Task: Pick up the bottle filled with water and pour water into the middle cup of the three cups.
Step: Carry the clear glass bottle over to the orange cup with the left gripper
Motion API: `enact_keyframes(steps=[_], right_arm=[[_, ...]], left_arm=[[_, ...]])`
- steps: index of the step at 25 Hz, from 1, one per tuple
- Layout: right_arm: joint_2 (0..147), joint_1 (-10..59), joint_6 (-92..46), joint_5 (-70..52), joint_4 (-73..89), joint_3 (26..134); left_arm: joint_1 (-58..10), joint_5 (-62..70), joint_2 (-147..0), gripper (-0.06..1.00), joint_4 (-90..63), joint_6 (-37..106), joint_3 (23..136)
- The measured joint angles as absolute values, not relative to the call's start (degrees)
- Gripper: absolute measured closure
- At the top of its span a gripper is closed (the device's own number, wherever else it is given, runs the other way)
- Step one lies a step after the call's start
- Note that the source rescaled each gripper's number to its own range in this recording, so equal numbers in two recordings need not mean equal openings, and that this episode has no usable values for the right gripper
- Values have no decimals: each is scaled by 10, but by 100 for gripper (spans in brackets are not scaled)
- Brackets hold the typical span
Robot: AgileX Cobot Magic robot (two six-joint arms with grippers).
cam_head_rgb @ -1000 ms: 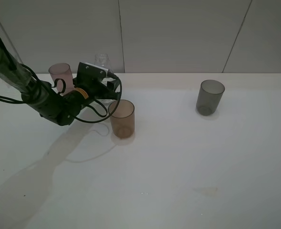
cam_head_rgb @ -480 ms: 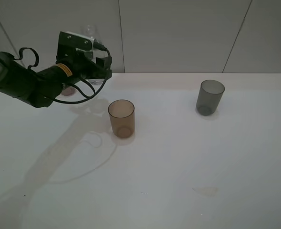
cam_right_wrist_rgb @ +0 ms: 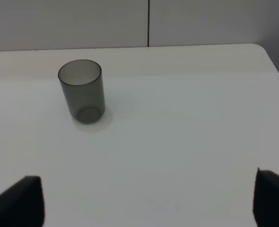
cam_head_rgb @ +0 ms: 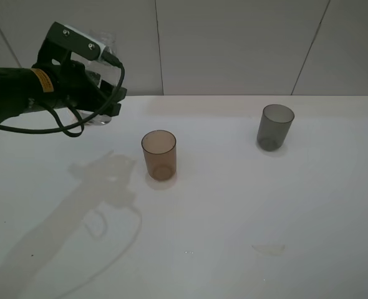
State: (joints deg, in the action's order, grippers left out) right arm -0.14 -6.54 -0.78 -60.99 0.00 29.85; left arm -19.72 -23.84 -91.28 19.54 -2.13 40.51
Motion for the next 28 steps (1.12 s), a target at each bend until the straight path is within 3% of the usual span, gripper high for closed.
enact_keyframes(steps=[11,28], right_arm=[[-1,-65,-8,-610,0,298],[-1,-65,-8,-610,0,298]], left_arm=[[-205,72,-817,94,322,-30,405],[-265,98,-859,94,355,82,408]])
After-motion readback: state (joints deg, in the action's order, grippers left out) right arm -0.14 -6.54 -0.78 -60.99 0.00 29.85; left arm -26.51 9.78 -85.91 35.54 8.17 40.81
